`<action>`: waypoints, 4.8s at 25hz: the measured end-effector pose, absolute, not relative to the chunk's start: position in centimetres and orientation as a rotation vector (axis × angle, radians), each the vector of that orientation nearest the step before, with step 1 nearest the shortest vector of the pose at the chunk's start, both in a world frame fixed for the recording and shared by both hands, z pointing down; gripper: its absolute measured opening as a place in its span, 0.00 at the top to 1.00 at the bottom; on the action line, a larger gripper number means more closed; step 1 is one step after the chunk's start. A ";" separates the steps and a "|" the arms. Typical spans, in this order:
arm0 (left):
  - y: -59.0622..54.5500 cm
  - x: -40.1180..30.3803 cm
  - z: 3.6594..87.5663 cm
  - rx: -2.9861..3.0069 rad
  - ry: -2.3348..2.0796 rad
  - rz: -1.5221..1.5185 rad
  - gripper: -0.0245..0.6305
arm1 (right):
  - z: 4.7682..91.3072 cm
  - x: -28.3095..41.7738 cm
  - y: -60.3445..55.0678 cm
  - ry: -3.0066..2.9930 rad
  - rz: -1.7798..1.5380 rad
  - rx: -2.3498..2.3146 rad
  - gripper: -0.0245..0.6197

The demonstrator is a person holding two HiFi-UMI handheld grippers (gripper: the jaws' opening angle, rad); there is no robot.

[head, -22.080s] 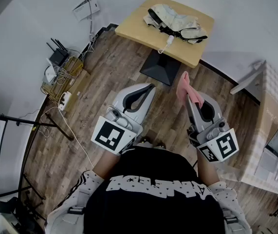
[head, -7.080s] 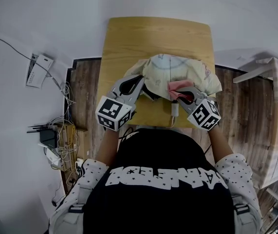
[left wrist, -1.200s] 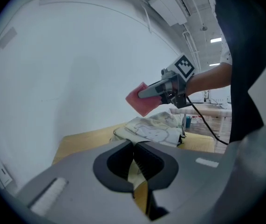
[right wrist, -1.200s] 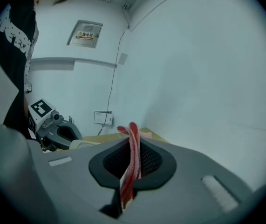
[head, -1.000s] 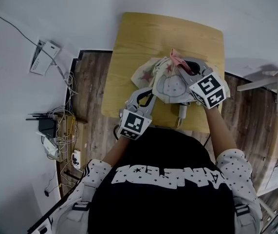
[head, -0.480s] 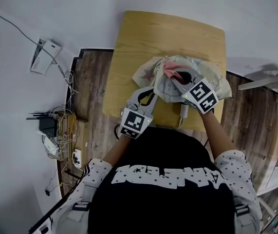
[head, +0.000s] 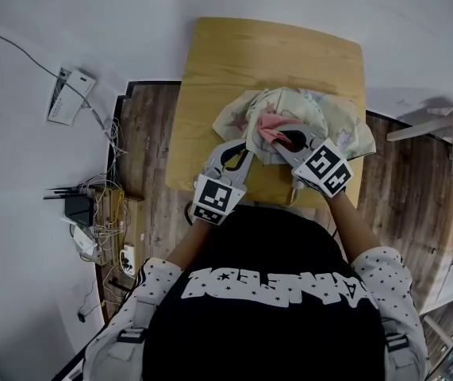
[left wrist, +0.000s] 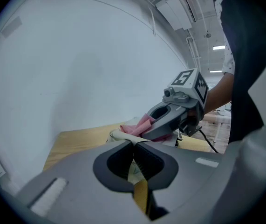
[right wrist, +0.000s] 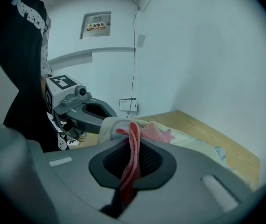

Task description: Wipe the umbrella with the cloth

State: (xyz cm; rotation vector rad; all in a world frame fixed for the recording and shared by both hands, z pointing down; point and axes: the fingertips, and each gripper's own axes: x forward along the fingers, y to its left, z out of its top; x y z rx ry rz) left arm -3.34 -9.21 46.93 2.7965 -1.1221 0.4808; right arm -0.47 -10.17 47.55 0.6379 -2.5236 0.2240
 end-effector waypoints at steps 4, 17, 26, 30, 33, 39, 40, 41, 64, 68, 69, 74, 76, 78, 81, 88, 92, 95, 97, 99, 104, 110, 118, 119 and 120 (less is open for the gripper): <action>-9.3 -3.5 47.0 2.786 -1.123 0.473 0.96 | 47.5 -0.8 -9.0 -2.537 0.234 0.617 0.93; -9.7 -3.8 47.2 2.772 -1.131 0.468 0.96 | 47.7 -2.1 -4.9 -2.576 0.300 0.519 0.93; -9.6 -3.5 47.1 2.769 -1.123 0.442 0.96 | 46.6 -1.1 -4.3 -2.652 0.410 0.535 0.93; -9.6 -3.4 46.9 2.769 -1.125 0.440 0.96 | 43.7 1.1 -6.2 -2.779 0.529 0.625 0.93; -9.4 -3.4 46.9 2.770 -1.123 0.438 0.96 | 41.1 3.5 -9.3 -2.814 0.537 0.790 0.93; -9.2 -3.3 46.9 2.771 -1.114 0.435 0.96 | 38.3 7.8 -14.9 -2.744 0.386 1.036 0.93; -9.2 -3.3 46.9 2.771 -1.114 0.435 0.96 | 38.3 8.0 -15.4 -2.703 0.328 1.044 0.93; -9.2 -3.3 46.9 2.770 -1.116 0.435 0.96 | 38.6 8.1 -15.9 -2.655 0.266 1.040 0.93; -9.4 -3.1 46.2 2.769 -1.091 0.390 0.96 | 47.8 5.0 -10.8 -2.419 0.147 0.727 0.93; -9.5 -2.9 45.9 2.770 -1.086 0.376 0.96 | 48.2 4.9 -9.7 -2.427 0.181 0.721 0.93; -9.5 -2.9 45.8 2.770 -1.084 0.372 0.96 | 48.3 4.9 -9.4 -2.429 0.189 0.720 0.93; -9.6 -2.7 45.7 2.771 -1.078 0.361 0.96 | 49.1 4.7 -8.0 -2.435 0.225 0.710 0.93; -9.7 -2.7 45.7 2.771 -1.076 0.355 0.96 | 49.4 4.6 -7.5 -2.438 0.243 0.704 0.93; -9.7 -2.6 45.6 2.774 -1.071 0.348 0.96 | 49.7 4.6 -6.9 -2.445 0.260 0.697 0.93; -9.7 -2.2 45.2 2.779 -1.063 0.332 0.96 | 49.9 4.5 -5.8 -2.460 0.292 0.668 0.93; -10.1 -0.7 43.7 2.810 -1.020 0.271 0.96 | 48.6 4.8 -4.4 -2.524 0.330 0.664 0.93; -10.4 1.3 42.3 2.845 -0.967 0.221 0.96 | 46.5 6.8 -5.3 -2.569 0.371 0.830 0.93; -10.5 3.3 41.5 2.877 -0.911 0.199 0.96 | 45.5 8.7 -6.0 -2.561 0.375 0.939 0.93; -10.5 4.5 41.3 2.892 -0.868 0.186 0.96 | 44.5 9.6 -6.5 -2.564 0.374 1.001 0.93; -10.4 5.7 41.1 2.907 -0.824 0.179 0.96 | 43.6 10.3 -6.9 -2.572 0.374 1.061 0.93; -9.7 9.3 40.3 2.964 -0.717 0.177 0.96 | 41.7 12.8 -7.1 -2.575 0.383 1.211 0.93; -8.6 13.2 40.8 3.021 -0.597 0.249 0.96 | 39.8 15.2 -7.2 -2.558 0.345 1.309 0.93; -7.5 16.6 43.3 3.061 -0.494 0.402 0.96 | 36.4 15.2 -8.7 -2.582 0.207 1.276 0.93; -7.3 16.8 43.7 3.063 -0.482 0.428 0.96 | 36.1 14.8 -8.9 -2.584 0.190 1.257 0.93; -7.2 17.1 44.1 3.065 -0.470 0.450 0.96 | 36.0 14.3 -9.2 -2.583 0.176 1.236 0.93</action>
